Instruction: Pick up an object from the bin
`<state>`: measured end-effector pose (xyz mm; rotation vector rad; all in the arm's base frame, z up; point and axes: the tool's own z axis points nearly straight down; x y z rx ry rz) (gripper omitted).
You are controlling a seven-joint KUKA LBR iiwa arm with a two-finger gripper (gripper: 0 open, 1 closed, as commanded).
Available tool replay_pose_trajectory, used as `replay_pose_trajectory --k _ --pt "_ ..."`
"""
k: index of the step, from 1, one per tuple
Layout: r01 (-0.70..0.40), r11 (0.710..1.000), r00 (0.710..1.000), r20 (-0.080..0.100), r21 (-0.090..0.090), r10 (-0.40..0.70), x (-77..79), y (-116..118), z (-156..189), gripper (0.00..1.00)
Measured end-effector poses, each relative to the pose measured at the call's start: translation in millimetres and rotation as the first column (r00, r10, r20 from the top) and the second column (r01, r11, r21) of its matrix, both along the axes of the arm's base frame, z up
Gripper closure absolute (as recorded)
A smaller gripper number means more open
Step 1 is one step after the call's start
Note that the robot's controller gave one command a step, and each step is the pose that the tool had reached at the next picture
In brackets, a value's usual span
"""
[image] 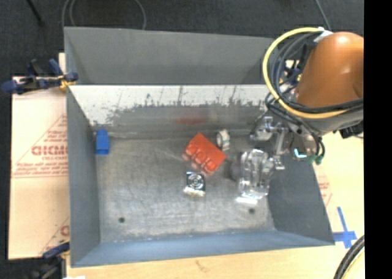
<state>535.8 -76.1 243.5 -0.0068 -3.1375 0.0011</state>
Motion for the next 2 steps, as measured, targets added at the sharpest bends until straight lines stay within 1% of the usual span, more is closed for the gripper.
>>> replay_pose_trajectory --k 1,2 --pt "-0.342 0.94 0.94 0.005 0.003 0.342 30.8 -28.0 -155.9 0.0" --pt "-0.345 0.939 0.938 0.018 -0.003 0.345 34.0 -27.6 -152.8 1.0"
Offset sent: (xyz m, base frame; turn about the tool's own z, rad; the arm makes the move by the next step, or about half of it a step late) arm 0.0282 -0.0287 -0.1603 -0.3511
